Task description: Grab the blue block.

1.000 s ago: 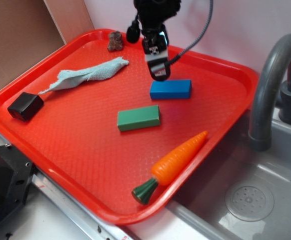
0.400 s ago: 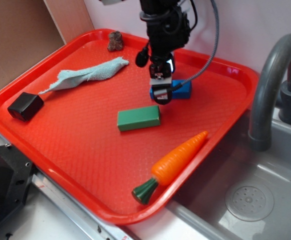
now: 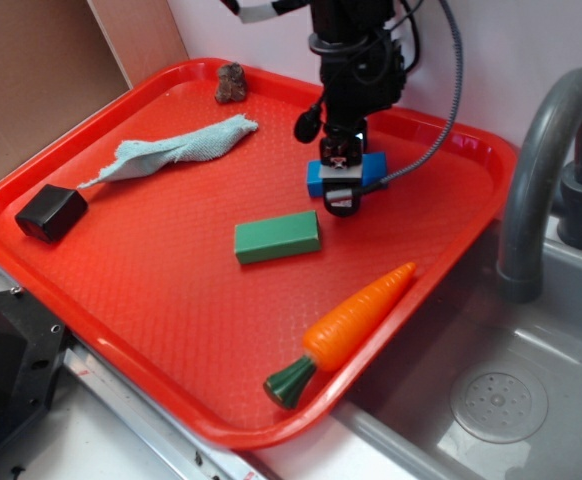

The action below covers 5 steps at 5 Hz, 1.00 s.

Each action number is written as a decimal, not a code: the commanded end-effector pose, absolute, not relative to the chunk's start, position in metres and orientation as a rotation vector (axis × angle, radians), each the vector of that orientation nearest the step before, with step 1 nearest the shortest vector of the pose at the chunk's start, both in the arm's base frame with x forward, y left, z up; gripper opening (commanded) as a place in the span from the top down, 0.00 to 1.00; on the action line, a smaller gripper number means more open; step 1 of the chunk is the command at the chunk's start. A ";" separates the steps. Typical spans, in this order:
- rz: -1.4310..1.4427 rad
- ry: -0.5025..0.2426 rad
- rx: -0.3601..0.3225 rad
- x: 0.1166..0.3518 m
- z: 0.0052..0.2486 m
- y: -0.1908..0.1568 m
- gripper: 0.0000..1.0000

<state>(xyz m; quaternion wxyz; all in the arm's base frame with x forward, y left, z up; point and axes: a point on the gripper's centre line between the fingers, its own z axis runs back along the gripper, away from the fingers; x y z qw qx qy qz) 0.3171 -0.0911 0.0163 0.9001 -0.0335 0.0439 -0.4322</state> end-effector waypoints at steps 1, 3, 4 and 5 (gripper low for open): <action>-0.923 0.118 -0.052 0.305 0.007 -0.106 1.00; -0.638 -0.079 -0.001 0.294 0.071 -0.060 1.00; -0.386 -0.146 -0.074 0.271 0.116 -0.048 1.00; -0.138 -0.188 -0.042 0.238 0.166 -0.046 1.00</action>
